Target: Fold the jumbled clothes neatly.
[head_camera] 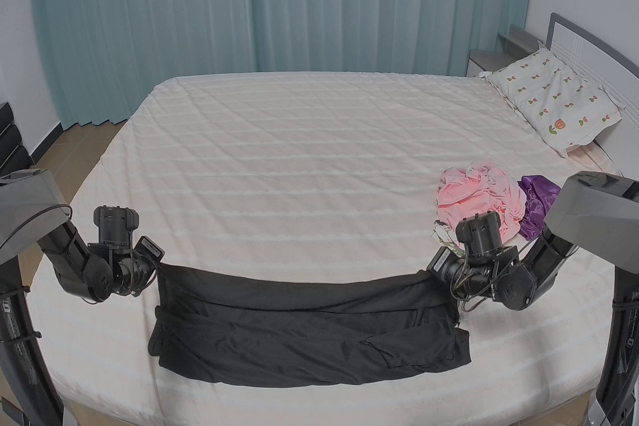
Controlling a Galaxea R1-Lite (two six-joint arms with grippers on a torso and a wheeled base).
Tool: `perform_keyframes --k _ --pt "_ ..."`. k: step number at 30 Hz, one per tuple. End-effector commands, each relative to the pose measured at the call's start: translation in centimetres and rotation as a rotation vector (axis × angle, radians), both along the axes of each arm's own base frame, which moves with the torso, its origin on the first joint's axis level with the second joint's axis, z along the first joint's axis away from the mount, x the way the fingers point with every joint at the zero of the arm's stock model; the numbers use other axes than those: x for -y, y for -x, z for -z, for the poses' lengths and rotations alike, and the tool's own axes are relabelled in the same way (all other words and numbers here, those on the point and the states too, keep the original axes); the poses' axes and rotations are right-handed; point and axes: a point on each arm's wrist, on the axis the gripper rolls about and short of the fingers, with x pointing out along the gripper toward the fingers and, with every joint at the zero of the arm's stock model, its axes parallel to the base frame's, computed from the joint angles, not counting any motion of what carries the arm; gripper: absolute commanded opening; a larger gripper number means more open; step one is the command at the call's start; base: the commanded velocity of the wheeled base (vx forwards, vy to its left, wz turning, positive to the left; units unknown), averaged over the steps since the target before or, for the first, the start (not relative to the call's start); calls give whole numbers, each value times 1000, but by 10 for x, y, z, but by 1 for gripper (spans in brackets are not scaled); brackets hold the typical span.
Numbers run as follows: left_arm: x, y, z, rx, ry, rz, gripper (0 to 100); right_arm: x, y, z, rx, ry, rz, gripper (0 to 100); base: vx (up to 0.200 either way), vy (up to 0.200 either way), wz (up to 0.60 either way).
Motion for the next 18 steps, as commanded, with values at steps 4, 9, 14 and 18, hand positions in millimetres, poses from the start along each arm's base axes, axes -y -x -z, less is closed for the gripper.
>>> perform_keyframes --k 4,9,14,18 --pt "-7 -8 -12 59 -20 -58 0 -1 -13 -20 152 -7 41 0 0 0 0" --pt "-4 -3 37 -107 -65 -14 0 5 8 17 29 112 -28 0 0 0 0" --pt "-1 7 52 -176 -93 24 0 10 22 29 -39 148 -43 0 0 0 0" --pt "1 16 60 -231 -139 77 0 13 29 40 -80 176 -66 0 0 0 0"
